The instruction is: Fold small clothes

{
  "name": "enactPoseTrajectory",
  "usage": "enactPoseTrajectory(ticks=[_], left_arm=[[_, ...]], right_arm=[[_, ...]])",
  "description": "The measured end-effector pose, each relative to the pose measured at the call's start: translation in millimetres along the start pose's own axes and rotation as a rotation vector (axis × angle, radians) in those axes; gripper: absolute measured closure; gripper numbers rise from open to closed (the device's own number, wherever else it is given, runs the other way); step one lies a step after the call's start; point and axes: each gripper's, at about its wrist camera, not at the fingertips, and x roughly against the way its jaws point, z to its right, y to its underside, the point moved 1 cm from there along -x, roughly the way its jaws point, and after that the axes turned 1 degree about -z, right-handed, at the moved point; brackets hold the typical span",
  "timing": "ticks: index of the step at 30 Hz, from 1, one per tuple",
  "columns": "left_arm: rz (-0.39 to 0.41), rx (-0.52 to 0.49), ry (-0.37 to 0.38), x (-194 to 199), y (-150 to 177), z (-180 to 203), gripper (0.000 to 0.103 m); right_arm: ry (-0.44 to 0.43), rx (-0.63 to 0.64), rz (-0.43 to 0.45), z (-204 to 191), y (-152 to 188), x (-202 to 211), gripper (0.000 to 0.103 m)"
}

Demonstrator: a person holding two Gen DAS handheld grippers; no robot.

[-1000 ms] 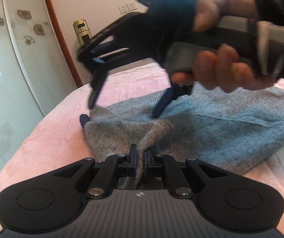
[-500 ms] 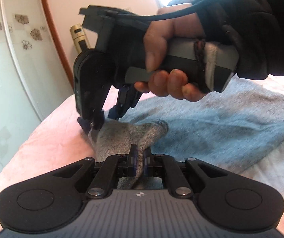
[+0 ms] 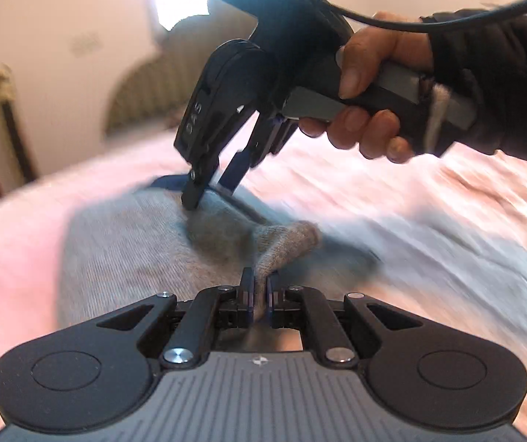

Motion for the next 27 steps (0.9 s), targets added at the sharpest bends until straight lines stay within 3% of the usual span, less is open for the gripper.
enactPoseTrajectory(ticks=[1, 4, 6, 7, 9, 13, 14, 15, 16, 17, 18, 19, 21, 23, 25, 26, 27], left_arm=[[-0.002, -0.008, 0.025, 4, 3, 0, 0.096], [0.014, -0.007, 0.132, 26, 11, -15, 0.096], [-0.004, 0.000, 0.207, 39, 14, -25, 0.095], [-0.007, -0.004, 0.213, 47, 16, -24, 0.095], [-0.005, 0.002, 0.185, 58, 17, -36, 0.094], [-0.038, 0.051, 0.050, 62, 19, -69, 0.094], [-0.045, 0.056, 0.013, 62, 20, -75, 0.094], [-0.055, 0.060, -0.021, 59, 20, -82, 0.094], [-0.057, 0.070, -0.053, 58, 21, -89, 0.093], [-0.052, 0.080, -0.077, 59, 21, -94, 0.091], [-0.046, 0.089, -0.097, 62, 20, -102, 0.077], [-0.036, 0.095, -0.119, 62, 21, -107, 0.054], [-0.001, 0.113, -0.144, 63, 22, -117, 0.020], [0.043, 0.164, -0.138, 64, 21, -126, 0.019], [0.052, 0.257, -0.092, 61, 14, -141, 0.019], [0.050, 0.308, -0.062, 58, 12, -148, 0.019], [0.038, 0.377, -0.035, 53, 10, -156, 0.019]], right_arm=[[0.012, -0.036, 0.002, 11, 8, -6, 0.061], [-0.068, -0.161, 0.083, 36, 18, 0, 0.048], [-0.128, -0.185, 0.159, 40, 15, 8, 0.034], [-0.153, -0.183, 0.166, 40, 13, 8, 0.033], [-0.164, -0.162, 0.152, 34, 2, -3, 0.032], [-0.124, -0.170, 0.086, 33, -12, -32, 0.033], [-0.125, -0.171, 0.070, 33, -13, -40, 0.039], [-0.135, -0.164, 0.061, 32, -12, -45, 0.071], [-0.152, -0.158, 0.054, 31, -13, -47, 0.083], [-0.159, -0.138, 0.083, 28, -11, -39, 0.082], [-0.155, -0.097, 0.123, 24, -9, -28, 0.083], [-0.148, -0.082, 0.147, 25, -8, -19, 0.083], [-0.119, -0.094, 0.158, 36, -6, -7, 0.083], [-0.086, -0.147, 0.114, 55, -1, -17, 0.081], [-0.124, -0.214, 0.126, 67, 7, -21, 0.077], [-0.135, -0.242, 0.144, 68, 9, -16, 0.068], [-0.126, -0.266, 0.175, 68, 12, -7, 0.051]])
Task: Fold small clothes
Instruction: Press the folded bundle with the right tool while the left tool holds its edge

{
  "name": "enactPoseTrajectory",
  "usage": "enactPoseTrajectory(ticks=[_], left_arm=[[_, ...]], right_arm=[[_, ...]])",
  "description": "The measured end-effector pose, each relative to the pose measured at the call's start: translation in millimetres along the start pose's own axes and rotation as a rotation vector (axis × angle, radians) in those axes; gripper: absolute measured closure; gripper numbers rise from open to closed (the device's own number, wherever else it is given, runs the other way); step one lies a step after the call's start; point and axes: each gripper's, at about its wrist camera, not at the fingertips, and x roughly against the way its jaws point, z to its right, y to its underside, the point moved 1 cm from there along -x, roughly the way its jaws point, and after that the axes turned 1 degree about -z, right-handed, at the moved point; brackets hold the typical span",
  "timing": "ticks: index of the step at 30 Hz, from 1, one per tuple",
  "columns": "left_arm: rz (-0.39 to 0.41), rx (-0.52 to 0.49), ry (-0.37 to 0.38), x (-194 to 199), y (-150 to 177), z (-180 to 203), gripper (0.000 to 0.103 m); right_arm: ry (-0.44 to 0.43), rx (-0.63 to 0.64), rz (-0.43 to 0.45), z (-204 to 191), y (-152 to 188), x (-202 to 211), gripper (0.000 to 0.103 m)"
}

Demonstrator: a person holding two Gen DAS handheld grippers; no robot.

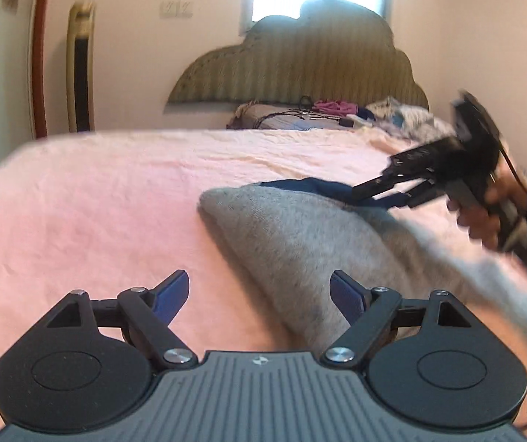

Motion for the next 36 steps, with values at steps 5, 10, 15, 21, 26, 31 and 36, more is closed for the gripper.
enactPoseTrajectory(ticks=[5, 10, 15, 21, 26, 31, 36], left_arm=[[0.032, -0.161, 0.025, 10, 10, 29, 0.019], [-0.011, -0.441, -0.017, 9, 48, 74, 0.019], [-0.078, -0.374, -0.070, -15, 50, 70, 0.040], [-0.081, -0.328, -0.080, -18, 44, 62, 0.093], [-0.145, -0.288, -0.086, -16, 46, 40, 0.096], [-0.141, -0.235, 0.121, 7, 33, 25, 0.093], [-0.062, 0.158, 0.290, 10, -10, -42, 0.036]], right_arm=[[-0.022, 0.015, 0.065, -23, 20, 37, 0.043], [-0.026, 0.106, 0.013, -43, 51, 49, 0.043], [0.074, 0.159, -0.063, -48, 67, 33, 0.054], [0.053, 0.210, -0.082, -56, 71, 34, 0.089], [0.090, 0.186, -0.123, -35, 78, 40, 0.093], [0.016, 0.119, -0.123, -29, 80, 38, 0.080], [-0.068, 0.059, 0.117, -17, 48, 75, 0.001]])
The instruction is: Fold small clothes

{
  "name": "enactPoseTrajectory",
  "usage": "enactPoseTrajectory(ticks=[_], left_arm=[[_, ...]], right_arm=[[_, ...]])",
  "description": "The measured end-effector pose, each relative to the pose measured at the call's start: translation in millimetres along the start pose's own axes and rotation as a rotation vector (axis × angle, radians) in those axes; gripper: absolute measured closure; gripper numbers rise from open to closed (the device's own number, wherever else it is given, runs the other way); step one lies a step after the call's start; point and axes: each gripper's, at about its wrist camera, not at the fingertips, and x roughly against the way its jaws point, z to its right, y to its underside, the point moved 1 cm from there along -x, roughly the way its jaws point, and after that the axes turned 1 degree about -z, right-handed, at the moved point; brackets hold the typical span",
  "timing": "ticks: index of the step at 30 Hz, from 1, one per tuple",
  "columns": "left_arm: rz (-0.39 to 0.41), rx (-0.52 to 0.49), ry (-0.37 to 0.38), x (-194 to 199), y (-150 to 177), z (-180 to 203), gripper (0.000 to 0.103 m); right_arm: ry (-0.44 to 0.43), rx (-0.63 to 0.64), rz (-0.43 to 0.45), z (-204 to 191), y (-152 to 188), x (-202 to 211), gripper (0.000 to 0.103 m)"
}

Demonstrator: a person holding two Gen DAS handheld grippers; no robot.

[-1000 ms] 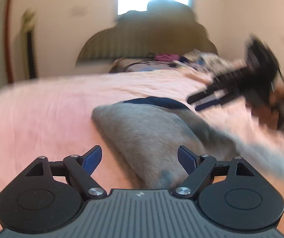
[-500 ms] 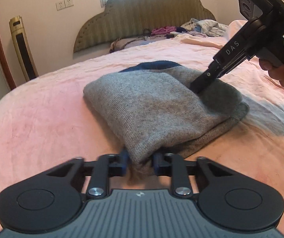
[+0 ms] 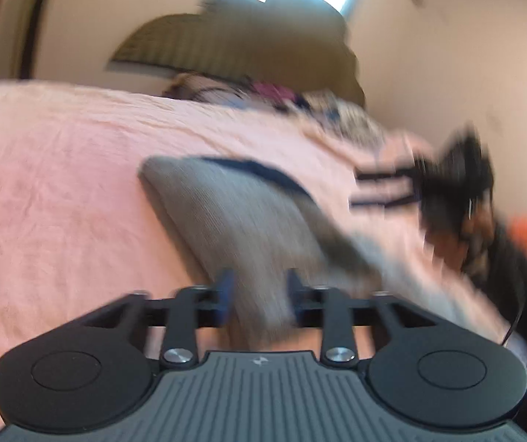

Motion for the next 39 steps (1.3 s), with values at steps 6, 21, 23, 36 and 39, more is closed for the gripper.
enactPoseTrajectory(ticks=[6, 21, 23, 36, 39], left_arm=[[-0.079, 0.459, 0.014, -100, -35, -82, 0.010], [-0.073, 0.257, -0.058, -132, -95, -87, 0.078], [-0.055, 0.240, -0.096, -130, -109, -97, 0.077], [-0.174, 0.293, -0.033, -104, -37, -98, 0.064], [-0.214, 0.266, -0.051, -93, -36, -99, 0.072]], right_arm=[[0.032, -0.203, -0.076, 49, -40, -76, 0.011], [-0.111, -0.140, -0.061, 12, -47, -115, 0.071], [-0.143, -0.146, -0.041, 6, -61, -127, 0.071], [-0.031, -0.174, -0.128, 2, -22, -145, 0.067], [-0.018, -0.149, -0.142, 1, -20, -132, 0.077]])
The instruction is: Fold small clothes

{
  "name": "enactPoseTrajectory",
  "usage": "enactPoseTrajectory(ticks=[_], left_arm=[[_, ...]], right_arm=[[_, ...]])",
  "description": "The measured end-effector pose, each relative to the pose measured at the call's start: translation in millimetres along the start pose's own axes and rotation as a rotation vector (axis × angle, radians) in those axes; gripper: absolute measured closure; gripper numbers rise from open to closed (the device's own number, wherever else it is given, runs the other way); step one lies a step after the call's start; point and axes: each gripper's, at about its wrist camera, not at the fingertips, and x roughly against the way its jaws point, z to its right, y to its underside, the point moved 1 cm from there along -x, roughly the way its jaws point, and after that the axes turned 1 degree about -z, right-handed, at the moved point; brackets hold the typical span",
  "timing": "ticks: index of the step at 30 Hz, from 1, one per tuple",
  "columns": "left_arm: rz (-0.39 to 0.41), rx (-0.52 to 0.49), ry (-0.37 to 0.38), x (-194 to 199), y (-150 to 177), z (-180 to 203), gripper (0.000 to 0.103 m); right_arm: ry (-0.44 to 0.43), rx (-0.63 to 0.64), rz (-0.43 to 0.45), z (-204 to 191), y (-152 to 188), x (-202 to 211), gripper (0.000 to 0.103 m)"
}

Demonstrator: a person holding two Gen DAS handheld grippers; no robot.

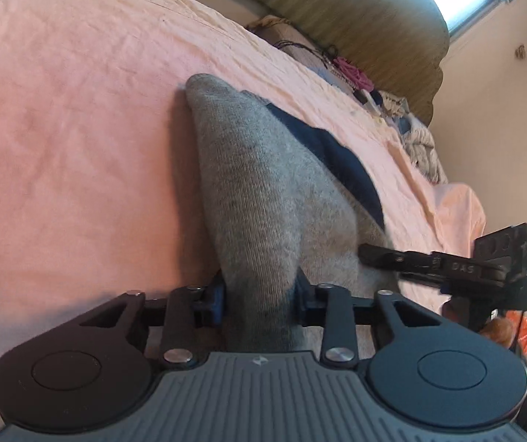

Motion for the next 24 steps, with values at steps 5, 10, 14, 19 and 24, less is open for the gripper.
enactPoseTrajectory(ticks=[5, 10, 14, 19, 24], left_arm=[[0.060, -0.199, -0.142, 15, 12, 27, 0.066], [0.299, -0.459, -0.206, 48, 30, 96, 0.053], [0.216, -0.576, -0.282, -8, 37, 115, 0.049], [0.188, -0.651, -0.311, -28, 59, 95, 0.050], [0.203, -0.590, -0.275, 8, 64, 99, 0.049]], right_arm=[[0.048, 0.025, 0.004, 6, 15, 11, 0.073], [0.130, 0.148, 0.197, -39, 18, 52, 0.059], [-0.060, 0.094, 0.189, -64, 1, 21, 0.034], [0.046, 0.085, 0.107, -36, 3, -30, 0.056], [0.077, -0.006, 0.080, -26, 13, 2, 0.086]])
